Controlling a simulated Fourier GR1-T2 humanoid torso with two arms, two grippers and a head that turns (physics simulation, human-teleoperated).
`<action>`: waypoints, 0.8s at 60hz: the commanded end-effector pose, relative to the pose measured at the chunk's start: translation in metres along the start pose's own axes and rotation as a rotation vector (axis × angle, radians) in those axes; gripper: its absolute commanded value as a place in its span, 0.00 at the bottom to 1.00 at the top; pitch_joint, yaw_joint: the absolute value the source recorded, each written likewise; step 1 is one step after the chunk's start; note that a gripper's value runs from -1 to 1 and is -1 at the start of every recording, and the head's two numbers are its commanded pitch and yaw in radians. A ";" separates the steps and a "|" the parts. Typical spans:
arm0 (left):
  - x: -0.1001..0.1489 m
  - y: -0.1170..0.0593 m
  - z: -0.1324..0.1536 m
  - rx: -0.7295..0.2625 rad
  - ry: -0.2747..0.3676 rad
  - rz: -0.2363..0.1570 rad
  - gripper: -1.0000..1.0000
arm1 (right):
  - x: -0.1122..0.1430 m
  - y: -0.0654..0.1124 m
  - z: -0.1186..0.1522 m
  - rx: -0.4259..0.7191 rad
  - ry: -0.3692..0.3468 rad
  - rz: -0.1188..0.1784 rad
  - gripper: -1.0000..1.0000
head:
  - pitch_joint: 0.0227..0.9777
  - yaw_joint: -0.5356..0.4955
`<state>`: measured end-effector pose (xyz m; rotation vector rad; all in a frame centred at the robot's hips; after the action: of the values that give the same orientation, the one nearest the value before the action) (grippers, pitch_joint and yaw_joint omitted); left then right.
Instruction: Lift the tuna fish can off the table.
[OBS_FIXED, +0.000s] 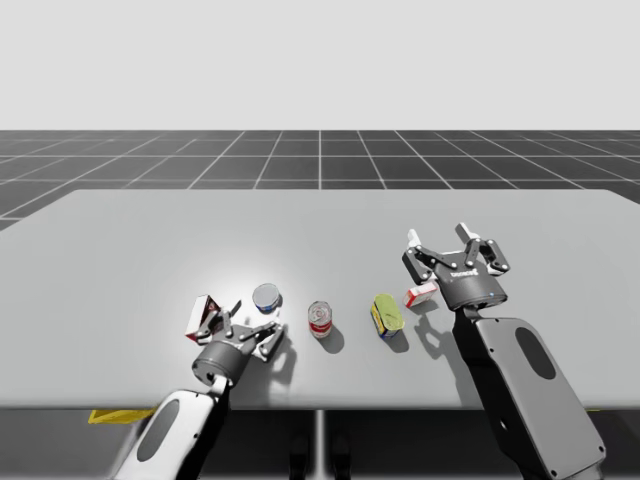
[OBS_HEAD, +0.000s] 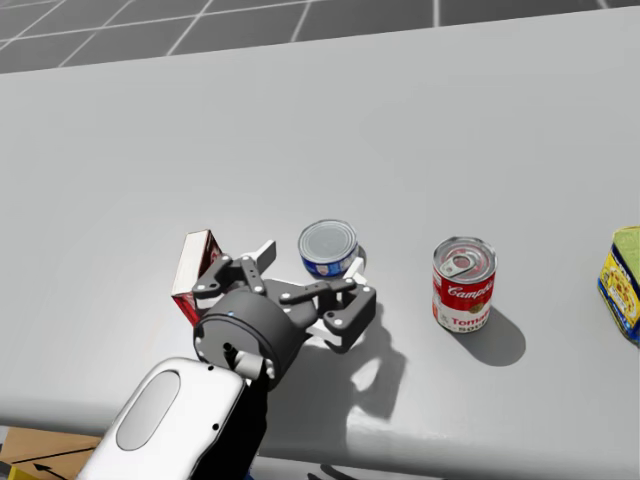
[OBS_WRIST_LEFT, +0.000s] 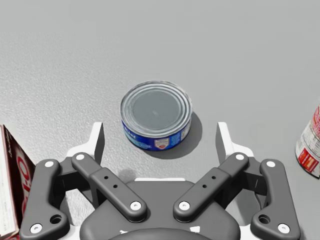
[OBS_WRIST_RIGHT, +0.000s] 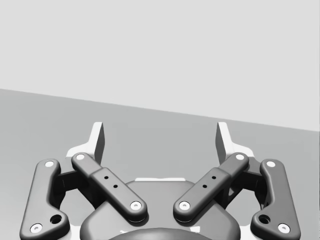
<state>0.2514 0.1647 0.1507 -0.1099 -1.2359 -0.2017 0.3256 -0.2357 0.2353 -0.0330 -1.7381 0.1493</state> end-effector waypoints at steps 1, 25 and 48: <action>-0.004 0.000 -0.024 0.017 0.031 -0.001 0.00 | 0.000 -0.001 0.000 0.001 -0.004 0.009 0.00 | 0.85 0.75; -0.007 0.006 -0.060 0.033 0.074 0.021 0.00 | 0.000 -0.003 0.001 -0.011 -0.008 0.017 0.00 | 0.85 0.76; -0.016 -0.001 -0.063 0.004 0.101 0.001 1.00 | 0.000 -0.004 0.000 -0.014 -0.009 0.017 0.00 | 0.85 0.75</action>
<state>0.3120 0.1500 0.1292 -0.0620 -1.1901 -0.1397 0.3254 -0.2389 0.2358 -0.0570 -1.7478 0.1508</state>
